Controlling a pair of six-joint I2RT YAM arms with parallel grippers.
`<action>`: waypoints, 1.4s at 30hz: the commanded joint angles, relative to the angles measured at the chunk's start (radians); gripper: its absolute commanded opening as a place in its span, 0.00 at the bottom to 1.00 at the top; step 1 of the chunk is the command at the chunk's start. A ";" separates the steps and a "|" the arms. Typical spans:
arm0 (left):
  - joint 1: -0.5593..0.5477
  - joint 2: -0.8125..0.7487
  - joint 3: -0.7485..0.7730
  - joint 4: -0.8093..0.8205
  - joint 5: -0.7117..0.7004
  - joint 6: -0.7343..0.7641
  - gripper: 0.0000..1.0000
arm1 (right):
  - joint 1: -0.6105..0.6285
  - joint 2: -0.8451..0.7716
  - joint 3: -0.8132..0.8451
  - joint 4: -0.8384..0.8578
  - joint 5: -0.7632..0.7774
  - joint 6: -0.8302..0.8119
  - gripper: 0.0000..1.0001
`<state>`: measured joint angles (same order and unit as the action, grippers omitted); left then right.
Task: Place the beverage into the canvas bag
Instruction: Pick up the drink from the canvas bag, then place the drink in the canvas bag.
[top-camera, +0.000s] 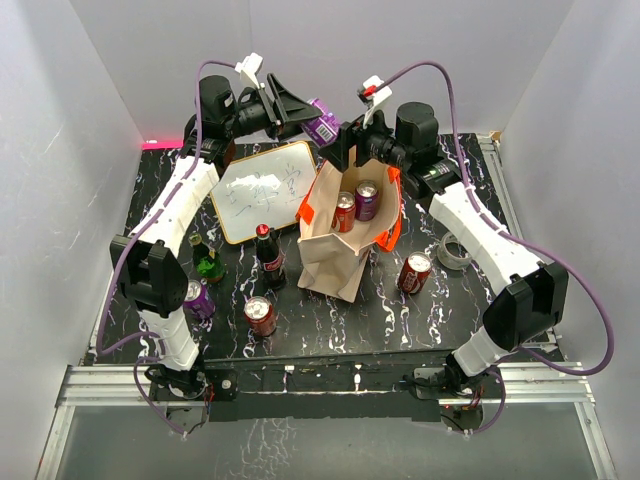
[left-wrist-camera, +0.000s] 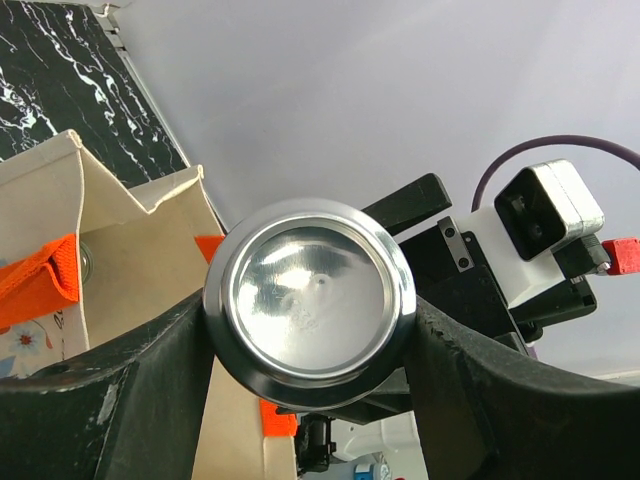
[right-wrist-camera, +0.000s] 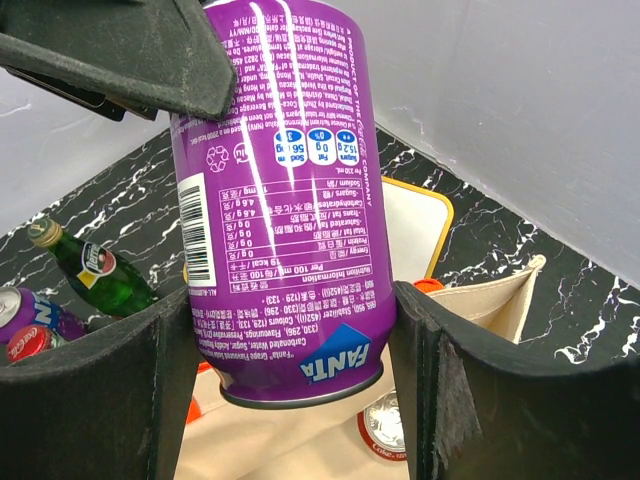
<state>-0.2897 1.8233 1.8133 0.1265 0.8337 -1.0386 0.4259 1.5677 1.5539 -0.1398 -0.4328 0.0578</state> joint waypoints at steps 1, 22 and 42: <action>0.004 -0.070 0.009 0.059 0.021 -0.035 0.00 | -0.017 -0.036 0.073 0.061 0.039 0.016 0.08; -0.005 -0.063 -0.115 0.024 0.098 0.294 0.97 | -0.128 -0.230 0.018 -0.114 -0.017 -0.067 0.08; -0.161 -0.021 -0.004 -0.549 -0.302 0.887 0.73 | -0.127 -0.186 -0.011 -0.395 0.011 -0.318 0.08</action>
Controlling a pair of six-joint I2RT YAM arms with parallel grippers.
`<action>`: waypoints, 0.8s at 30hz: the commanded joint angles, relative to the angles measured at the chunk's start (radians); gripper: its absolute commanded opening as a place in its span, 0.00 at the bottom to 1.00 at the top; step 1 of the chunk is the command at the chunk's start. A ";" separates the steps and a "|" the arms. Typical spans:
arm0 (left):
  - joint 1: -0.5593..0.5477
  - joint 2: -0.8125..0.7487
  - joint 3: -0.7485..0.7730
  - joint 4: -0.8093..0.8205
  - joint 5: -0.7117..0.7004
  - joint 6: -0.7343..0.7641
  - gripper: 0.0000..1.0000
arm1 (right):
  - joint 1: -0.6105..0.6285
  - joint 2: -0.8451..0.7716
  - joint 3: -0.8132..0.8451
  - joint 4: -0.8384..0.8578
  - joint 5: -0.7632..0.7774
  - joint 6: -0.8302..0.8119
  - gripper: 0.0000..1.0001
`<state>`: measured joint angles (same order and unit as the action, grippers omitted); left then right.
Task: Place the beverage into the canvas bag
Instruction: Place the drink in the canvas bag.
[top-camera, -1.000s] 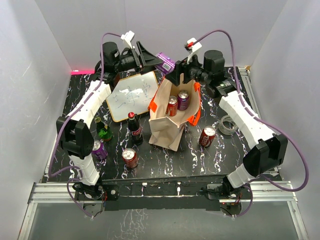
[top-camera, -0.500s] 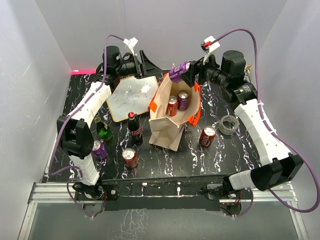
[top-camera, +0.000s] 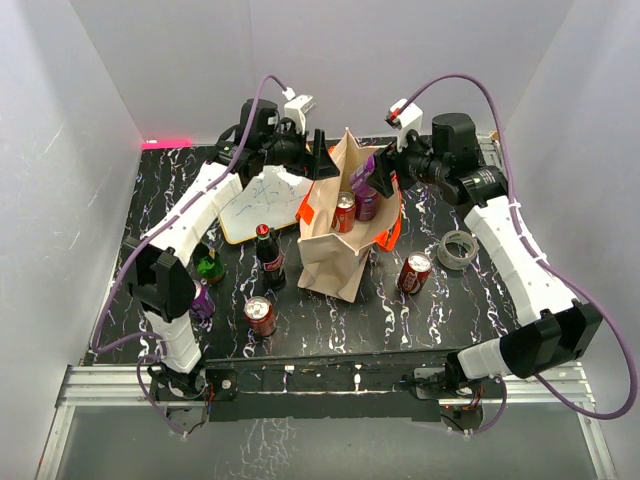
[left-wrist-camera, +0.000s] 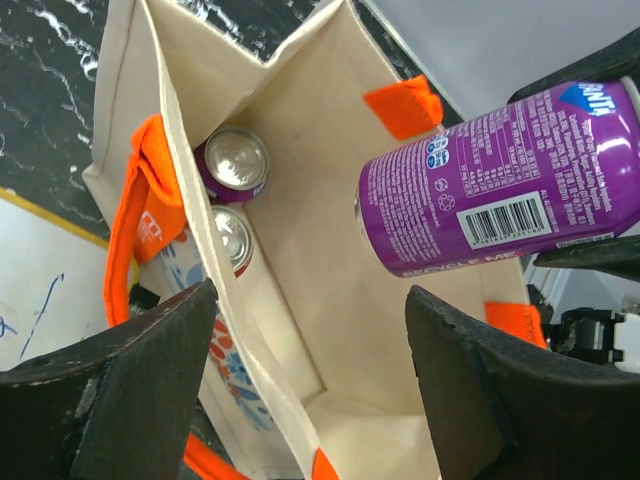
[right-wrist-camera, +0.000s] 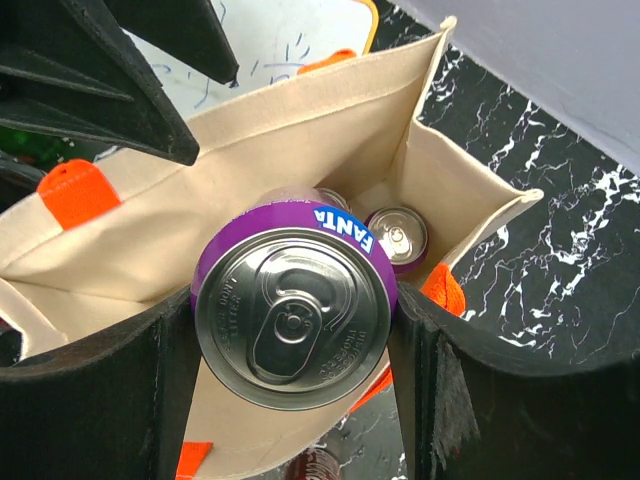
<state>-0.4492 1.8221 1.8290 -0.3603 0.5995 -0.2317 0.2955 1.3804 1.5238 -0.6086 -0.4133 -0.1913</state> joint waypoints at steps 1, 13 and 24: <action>-0.005 -0.019 -0.020 -0.065 -0.072 0.088 0.72 | 0.003 0.012 0.020 0.071 -0.012 -0.082 0.08; -0.016 0.011 -0.008 -0.109 -0.095 0.141 0.58 | 0.021 0.134 0.012 0.025 -0.032 -0.256 0.08; -0.019 0.055 -0.003 -0.093 -0.066 0.146 0.34 | 0.058 0.184 -0.034 0.025 -0.013 -0.378 0.08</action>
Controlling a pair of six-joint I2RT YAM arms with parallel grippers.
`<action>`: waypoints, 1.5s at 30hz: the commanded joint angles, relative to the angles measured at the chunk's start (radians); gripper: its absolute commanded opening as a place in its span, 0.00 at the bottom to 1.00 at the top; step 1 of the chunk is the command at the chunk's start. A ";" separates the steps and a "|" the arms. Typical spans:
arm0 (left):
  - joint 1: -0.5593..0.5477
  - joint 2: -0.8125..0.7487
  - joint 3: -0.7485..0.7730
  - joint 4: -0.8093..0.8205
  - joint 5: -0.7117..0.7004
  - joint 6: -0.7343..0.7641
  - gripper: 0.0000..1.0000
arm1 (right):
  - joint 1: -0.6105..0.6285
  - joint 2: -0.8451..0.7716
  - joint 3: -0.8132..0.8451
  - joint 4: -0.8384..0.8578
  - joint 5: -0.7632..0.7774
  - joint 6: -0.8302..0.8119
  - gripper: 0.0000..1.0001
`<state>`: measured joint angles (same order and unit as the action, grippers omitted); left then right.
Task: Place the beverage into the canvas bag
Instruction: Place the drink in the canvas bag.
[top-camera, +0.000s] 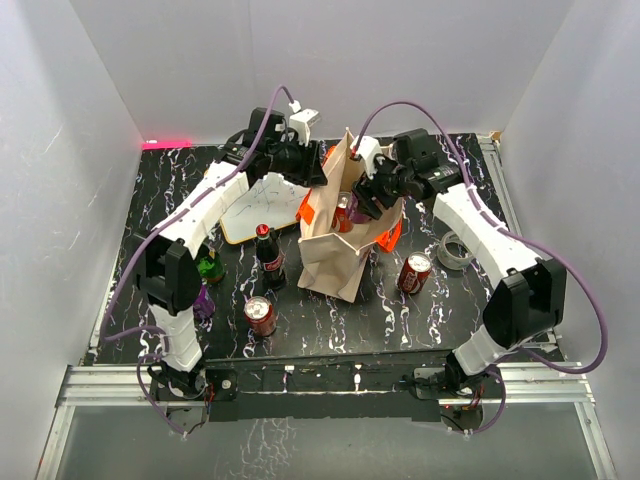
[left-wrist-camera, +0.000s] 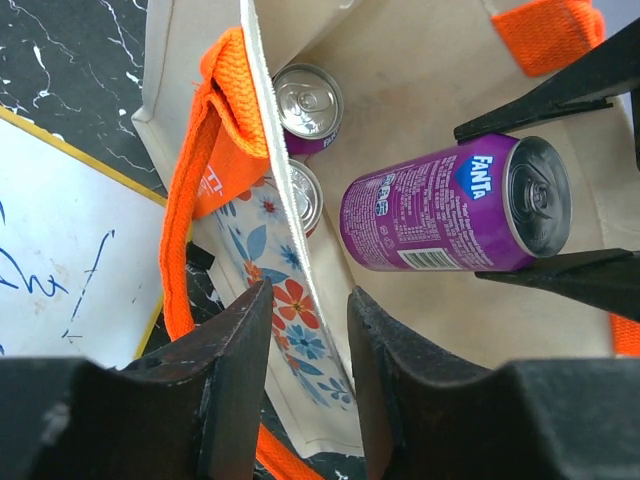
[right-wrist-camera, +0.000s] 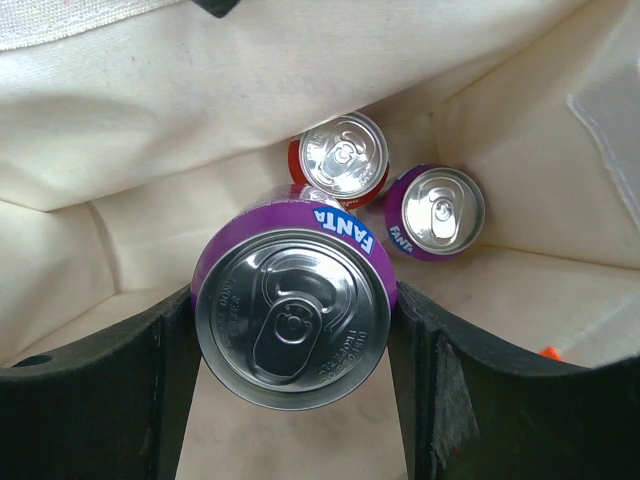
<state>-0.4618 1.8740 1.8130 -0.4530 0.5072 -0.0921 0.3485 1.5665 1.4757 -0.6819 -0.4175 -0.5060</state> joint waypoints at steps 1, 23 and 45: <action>-0.006 0.008 0.014 0.003 0.031 0.003 0.31 | 0.006 0.003 0.008 0.099 -0.009 -0.068 0.08; -0.006 0.088 0.095 -0.028 0.086 0.047 0.00 | -0.011 0.132 -0.068 0.231 0.087 -0.053 0.08; 0.018 0.136 0.140 -0.056 0.153 0.060 0.00 | -0.051 0.280 -0.045 0.337 0.161 -0.043 0.08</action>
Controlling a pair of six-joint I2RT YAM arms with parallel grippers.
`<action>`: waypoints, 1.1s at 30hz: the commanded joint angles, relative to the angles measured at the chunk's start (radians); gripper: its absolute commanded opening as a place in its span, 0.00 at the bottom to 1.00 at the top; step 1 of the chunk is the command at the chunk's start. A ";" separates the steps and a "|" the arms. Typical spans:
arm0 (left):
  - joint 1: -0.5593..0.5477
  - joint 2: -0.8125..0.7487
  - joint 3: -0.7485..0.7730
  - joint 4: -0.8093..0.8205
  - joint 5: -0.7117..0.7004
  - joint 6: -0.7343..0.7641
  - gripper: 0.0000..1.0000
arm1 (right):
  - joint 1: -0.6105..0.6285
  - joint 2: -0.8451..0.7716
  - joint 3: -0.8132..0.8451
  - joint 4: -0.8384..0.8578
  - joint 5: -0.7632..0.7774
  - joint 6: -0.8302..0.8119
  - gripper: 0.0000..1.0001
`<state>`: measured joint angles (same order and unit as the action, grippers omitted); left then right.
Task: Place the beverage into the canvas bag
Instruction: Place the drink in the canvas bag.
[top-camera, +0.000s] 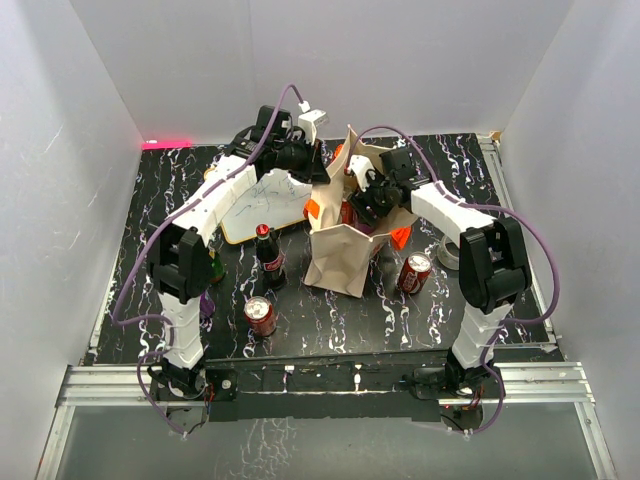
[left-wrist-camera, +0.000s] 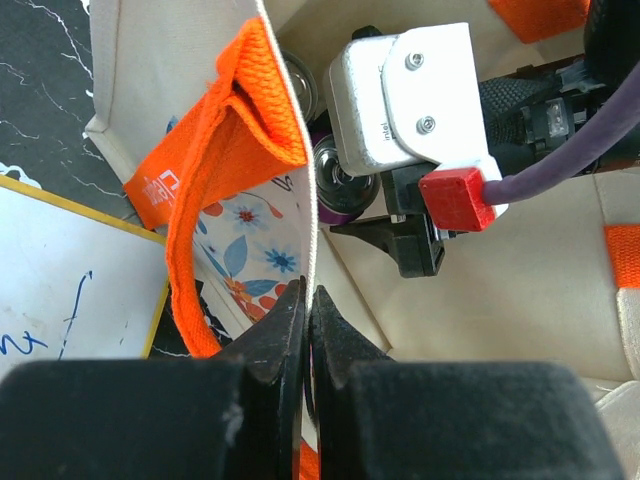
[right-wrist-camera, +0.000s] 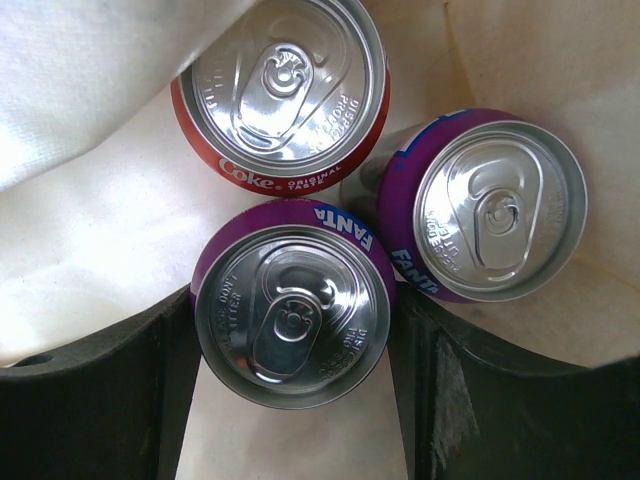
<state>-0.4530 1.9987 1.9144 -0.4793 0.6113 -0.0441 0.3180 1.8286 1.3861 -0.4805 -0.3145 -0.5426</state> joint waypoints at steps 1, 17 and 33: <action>0.010 0.015 0.043 -0.030 0.052 0.012 0.00 | -0.021 0.024 0.046 0.134 0.058 -0.008 0.08; 0.010 0.045 0.087 -0.036 0.063 0.021 0.00 | -0.028 0.087 0.118 0.018 0.032 -0.044 0.65; 0.010 0.048 0.091 -0.021 0.075 0.024 0.00 | -0.029 0.081 0.205 0.002 0.000 -0.010 0.84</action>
<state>-0.4408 2.0411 1.9694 -0.4873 0.6468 -0.0334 0.3046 1.9198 1.5070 -0.5453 -0.3172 -0.5526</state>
